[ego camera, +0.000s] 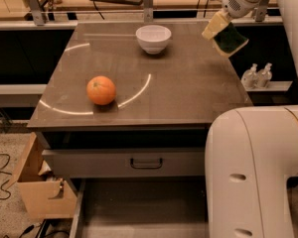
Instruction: Pick sponge from white bowl and place on counter
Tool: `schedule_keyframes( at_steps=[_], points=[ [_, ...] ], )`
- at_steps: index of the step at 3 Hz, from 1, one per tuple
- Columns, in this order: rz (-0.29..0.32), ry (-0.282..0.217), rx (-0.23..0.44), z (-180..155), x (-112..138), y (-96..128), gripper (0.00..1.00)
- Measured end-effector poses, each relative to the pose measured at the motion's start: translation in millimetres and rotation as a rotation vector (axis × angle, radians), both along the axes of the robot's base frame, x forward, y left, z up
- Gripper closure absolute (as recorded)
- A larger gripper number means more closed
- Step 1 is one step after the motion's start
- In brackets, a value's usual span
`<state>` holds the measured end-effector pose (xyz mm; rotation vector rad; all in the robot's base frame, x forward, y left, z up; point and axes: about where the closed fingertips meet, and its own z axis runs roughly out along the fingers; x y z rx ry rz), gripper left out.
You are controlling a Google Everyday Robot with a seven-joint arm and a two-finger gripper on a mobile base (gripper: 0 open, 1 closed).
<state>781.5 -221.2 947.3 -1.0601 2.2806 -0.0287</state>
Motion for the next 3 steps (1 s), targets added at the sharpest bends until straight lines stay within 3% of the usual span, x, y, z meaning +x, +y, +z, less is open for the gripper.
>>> schedule_keyframes(
  at_steps=[1, 3],
  points=[
    [0.115, 0.073, 0.036, -7, -32, 10, 1.00],
    [0.285, 0.155, 0.064, -24, -69, 41, 1.00]
  ],
)
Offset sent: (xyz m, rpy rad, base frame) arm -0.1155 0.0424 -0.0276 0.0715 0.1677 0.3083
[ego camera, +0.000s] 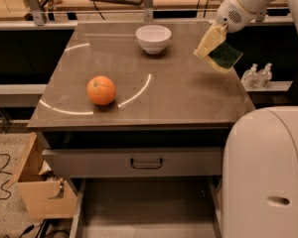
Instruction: Pick sponge from white bowl and place on counter
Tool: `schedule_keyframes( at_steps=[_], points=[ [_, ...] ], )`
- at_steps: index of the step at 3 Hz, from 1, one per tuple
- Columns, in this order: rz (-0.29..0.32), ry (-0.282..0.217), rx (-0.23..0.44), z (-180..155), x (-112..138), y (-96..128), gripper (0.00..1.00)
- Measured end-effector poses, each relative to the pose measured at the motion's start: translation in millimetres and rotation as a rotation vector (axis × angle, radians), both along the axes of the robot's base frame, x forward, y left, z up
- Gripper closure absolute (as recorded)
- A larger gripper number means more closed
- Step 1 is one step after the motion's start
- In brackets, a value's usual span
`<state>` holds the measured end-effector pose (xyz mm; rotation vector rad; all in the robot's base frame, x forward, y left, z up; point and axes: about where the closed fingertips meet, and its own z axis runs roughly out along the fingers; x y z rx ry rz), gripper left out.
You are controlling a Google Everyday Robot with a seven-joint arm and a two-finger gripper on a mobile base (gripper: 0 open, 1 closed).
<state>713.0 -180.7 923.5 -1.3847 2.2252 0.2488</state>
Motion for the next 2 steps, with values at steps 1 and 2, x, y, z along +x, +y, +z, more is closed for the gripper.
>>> schedule_keyframes(
  at_steps=[1, 2],
  points=[
    [0.060, 0.060, 0.000, -27, -12, 17, 1.00],
    [0.125, 0.119, 0.005, -52, -27, 35, 1.00]
  ],
)
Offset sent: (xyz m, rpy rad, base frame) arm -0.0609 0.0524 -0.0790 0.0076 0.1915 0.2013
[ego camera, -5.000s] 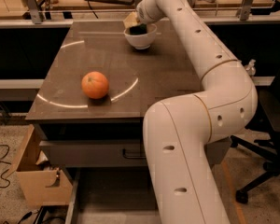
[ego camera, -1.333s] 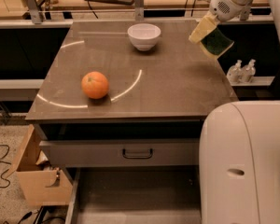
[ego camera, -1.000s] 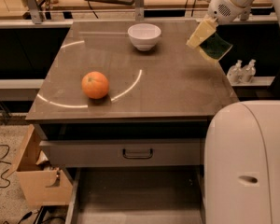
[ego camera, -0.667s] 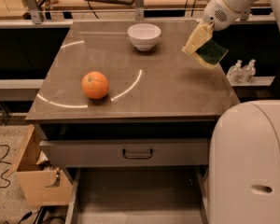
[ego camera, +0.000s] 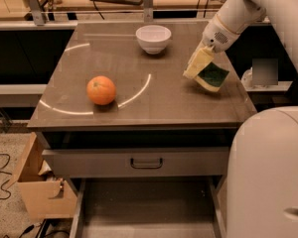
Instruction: Pick sponge from white bowl and place on counter
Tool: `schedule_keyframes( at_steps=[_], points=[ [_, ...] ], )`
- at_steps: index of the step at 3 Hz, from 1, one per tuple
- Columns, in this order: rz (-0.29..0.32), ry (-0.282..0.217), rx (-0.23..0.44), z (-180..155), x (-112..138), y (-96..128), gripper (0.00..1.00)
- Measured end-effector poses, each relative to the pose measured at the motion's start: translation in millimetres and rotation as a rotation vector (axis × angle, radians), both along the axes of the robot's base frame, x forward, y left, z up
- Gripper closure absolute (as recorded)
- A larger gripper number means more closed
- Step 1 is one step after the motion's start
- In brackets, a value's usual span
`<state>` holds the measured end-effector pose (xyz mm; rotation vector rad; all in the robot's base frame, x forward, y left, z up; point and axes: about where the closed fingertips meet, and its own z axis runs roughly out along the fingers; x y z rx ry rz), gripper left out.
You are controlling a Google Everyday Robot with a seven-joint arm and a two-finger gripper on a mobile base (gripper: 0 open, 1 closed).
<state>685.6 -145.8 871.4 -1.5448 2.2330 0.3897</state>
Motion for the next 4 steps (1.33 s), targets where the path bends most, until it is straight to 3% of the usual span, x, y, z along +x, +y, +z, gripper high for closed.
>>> schedule_keyframes(
  at_steps=[1, 4],
  points=[
    [-0.003, 0.003, 0.001, -4.8, 1.9, 1.6, 0.82],
    [-0.002, 0.003, 0.005, -13.1, 8.1, 7.9, 0.12]
  ],
)
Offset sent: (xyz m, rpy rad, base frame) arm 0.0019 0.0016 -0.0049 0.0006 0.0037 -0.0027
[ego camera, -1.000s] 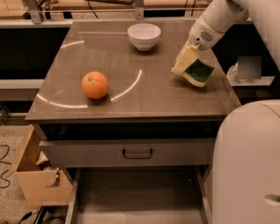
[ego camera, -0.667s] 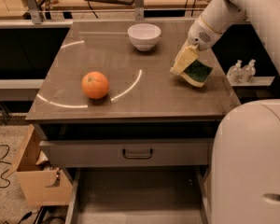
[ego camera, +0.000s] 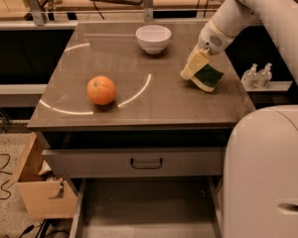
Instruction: Pick sponge from white bowl and place on counter
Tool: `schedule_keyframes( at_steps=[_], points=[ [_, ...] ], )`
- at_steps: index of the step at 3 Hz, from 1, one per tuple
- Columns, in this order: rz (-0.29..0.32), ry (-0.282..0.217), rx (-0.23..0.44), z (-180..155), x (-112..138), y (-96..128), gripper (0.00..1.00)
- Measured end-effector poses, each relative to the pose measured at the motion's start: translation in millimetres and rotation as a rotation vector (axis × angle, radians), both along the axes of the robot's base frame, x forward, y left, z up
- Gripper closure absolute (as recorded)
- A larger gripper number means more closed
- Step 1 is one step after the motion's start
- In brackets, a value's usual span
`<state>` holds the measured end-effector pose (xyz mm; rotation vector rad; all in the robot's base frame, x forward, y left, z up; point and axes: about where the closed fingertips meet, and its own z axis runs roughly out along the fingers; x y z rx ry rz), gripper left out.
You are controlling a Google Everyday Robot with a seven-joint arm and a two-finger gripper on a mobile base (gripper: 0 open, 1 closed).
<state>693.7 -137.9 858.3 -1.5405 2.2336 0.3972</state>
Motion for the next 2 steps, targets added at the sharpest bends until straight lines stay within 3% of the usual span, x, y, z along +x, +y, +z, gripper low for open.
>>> schedule_keyframes(
  at_steps=[1, 2],
  points=[
    [0.001, 0.001, 0.001, -2.6, 1.6, 1.9, 0.00],
    [0.001, 0.001, 0.001, -2.7, 1.7, 1.9, 0.00]
  ],
)
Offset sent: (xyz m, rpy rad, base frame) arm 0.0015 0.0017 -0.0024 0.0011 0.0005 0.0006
